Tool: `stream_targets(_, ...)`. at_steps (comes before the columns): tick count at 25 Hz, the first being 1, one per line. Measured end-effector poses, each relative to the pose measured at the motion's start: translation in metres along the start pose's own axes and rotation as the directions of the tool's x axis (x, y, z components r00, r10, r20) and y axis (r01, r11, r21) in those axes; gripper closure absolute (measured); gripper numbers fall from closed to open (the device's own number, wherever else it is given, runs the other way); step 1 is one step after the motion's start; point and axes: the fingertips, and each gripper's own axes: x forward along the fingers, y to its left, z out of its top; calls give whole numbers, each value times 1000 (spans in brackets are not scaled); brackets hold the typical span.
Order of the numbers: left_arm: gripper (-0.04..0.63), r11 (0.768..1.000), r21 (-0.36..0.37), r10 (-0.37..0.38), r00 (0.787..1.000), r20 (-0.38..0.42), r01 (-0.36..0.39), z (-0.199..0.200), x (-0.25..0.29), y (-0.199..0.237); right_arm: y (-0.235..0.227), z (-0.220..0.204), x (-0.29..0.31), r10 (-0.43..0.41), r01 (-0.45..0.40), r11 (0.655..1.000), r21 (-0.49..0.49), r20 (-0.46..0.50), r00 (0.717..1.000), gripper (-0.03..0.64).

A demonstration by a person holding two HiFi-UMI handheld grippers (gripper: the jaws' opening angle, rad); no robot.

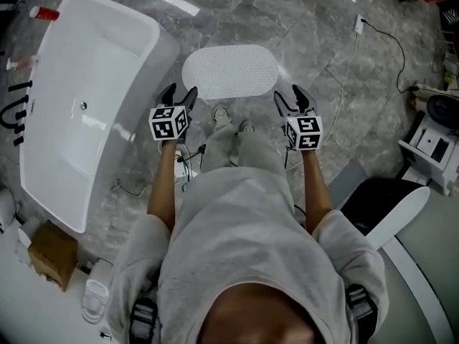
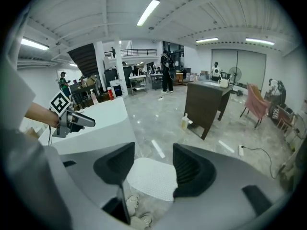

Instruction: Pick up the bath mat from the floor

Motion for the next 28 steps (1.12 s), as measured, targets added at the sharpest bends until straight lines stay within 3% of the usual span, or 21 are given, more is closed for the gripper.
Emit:
stream_targets(12,301,998,-41,46,997,-63,-49,-60,28,8,-18,-67,38,48,-45,998,44,-79,996,359)
stream_targets(20,301,990,-74,119,992,-46,-122,-84,62,19,-48,-113,80,77,-72,996,51,-93,993,359)
stream_targets(28,301,986,-56,153,987,-52,-156,-112,109,33,-78,-166,113,86,-78,994,72,-115,990,359)
